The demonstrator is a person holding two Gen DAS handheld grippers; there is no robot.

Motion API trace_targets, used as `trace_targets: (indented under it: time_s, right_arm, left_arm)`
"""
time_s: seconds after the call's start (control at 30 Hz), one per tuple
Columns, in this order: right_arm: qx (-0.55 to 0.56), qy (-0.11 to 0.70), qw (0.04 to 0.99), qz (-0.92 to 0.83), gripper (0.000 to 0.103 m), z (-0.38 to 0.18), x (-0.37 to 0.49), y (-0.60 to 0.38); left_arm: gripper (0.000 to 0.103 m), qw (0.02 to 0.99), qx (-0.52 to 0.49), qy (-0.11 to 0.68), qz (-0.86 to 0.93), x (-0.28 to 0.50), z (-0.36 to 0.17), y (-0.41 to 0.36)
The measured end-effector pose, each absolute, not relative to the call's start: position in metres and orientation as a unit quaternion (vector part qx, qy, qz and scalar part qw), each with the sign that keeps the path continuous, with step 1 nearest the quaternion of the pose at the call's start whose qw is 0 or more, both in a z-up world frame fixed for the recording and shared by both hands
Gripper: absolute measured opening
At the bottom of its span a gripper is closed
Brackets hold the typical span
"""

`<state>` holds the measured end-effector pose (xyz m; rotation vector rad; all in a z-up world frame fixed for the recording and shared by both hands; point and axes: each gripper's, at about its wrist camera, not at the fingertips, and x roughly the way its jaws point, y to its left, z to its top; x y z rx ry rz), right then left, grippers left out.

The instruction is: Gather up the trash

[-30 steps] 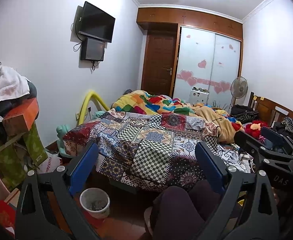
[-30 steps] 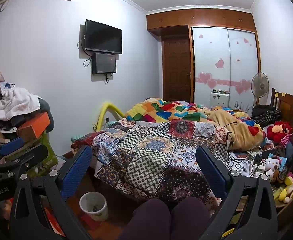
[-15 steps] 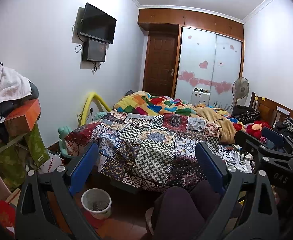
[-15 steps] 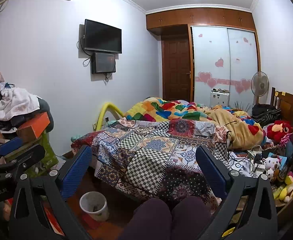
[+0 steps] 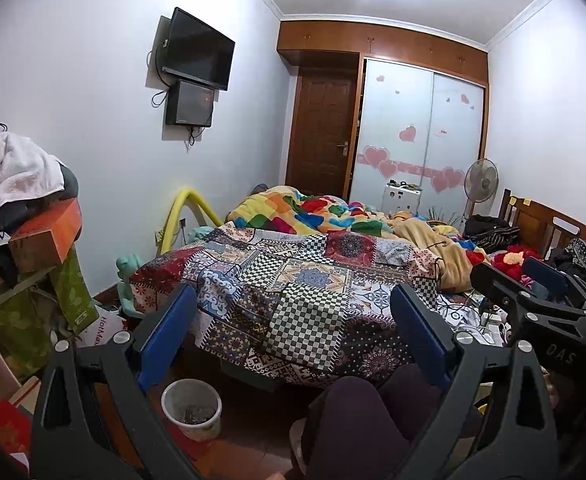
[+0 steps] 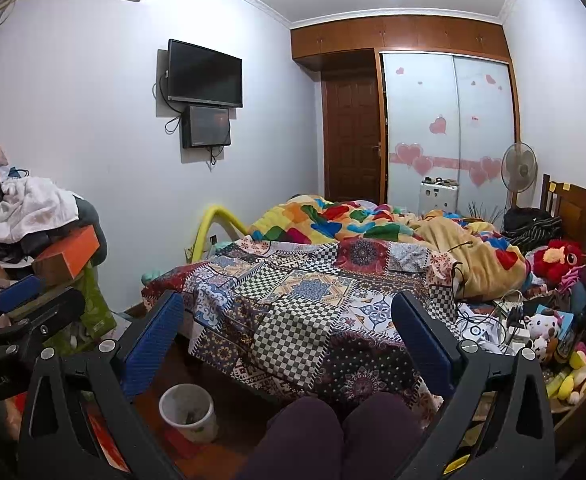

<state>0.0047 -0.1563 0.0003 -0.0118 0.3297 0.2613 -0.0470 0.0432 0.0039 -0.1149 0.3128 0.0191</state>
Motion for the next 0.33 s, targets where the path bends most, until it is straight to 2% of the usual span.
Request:
trace_targets:
  time_s: [0.33]
  right_arm:
    - [-0.006,0.170,0.978,0.125,0.103,-0.0017,0.0041,-0.1503]
  left_arm:
    - [0.098,0.986,-0.057,0.157,0.009,-0.0446,0.0005,0.0406]
